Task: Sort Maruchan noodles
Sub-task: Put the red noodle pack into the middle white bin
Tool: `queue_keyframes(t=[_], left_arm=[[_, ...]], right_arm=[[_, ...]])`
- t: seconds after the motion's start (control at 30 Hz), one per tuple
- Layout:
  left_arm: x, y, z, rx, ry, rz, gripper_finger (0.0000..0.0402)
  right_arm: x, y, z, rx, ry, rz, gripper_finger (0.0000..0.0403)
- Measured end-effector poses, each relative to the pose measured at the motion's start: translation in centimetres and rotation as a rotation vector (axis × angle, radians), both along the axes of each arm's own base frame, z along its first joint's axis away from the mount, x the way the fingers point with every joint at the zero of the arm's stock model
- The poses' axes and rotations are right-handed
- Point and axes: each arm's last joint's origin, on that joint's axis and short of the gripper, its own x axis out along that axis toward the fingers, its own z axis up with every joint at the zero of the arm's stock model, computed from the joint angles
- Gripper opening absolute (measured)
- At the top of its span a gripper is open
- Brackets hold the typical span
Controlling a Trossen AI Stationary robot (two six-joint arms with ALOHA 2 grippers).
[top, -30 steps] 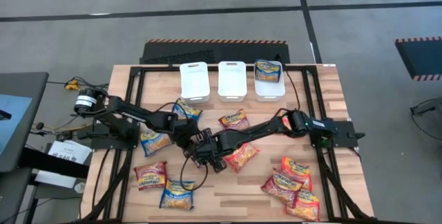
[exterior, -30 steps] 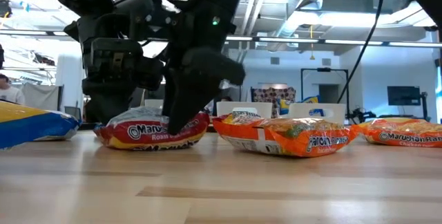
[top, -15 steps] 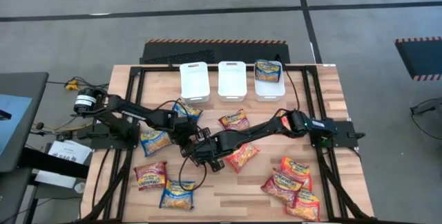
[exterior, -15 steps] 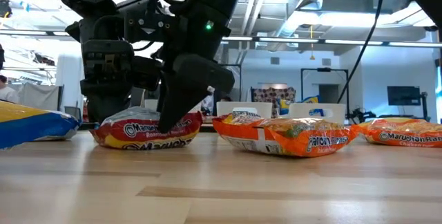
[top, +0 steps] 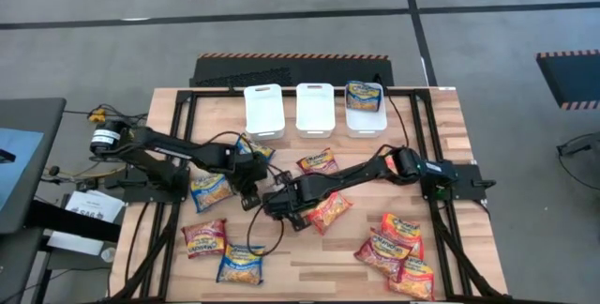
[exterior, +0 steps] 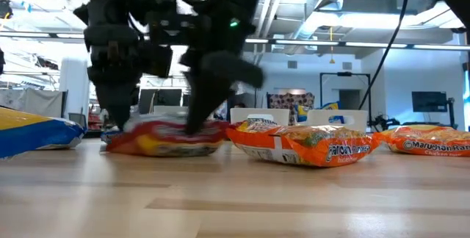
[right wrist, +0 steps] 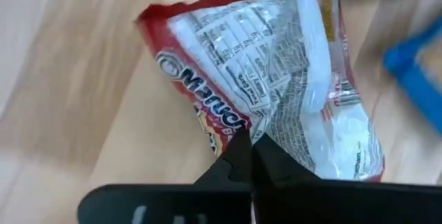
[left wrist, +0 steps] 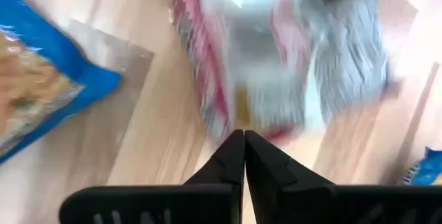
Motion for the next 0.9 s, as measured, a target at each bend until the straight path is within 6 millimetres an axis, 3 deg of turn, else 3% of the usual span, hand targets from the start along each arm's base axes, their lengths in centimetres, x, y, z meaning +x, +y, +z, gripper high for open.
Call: queue_keyframes(t=[0.3, 0.47, 0.67, 0.9], left_arm=[[-1.6, 0.5, 5.6, 0.150, -0.106, 0.068, 0.0000], [-3.3, 0.7, 8.3, 0.230, -0.200, 0.126, 0.0000], [-5.0, 1.0, 10.4, 0.306, -0.300, 0.192, 0.0000], [-6.0, 1.3, 11.2, 0.395, -0.321, 0.216, 0.0000]], right_arm=[[-2.6, -2.1, 6.9, 0.104, -0.014, -0.090, 0.0004], [-4.5, -4.3, 11.2, 0.179, -0.068, -0.184, 0.0000], [-7.0, -8.7, 15.3, 0.196, -0.132, -0.319, 0.0001], [-9.7, -16.7, 18.6, 0.186, -0.241, -0.517, 0.0001]])
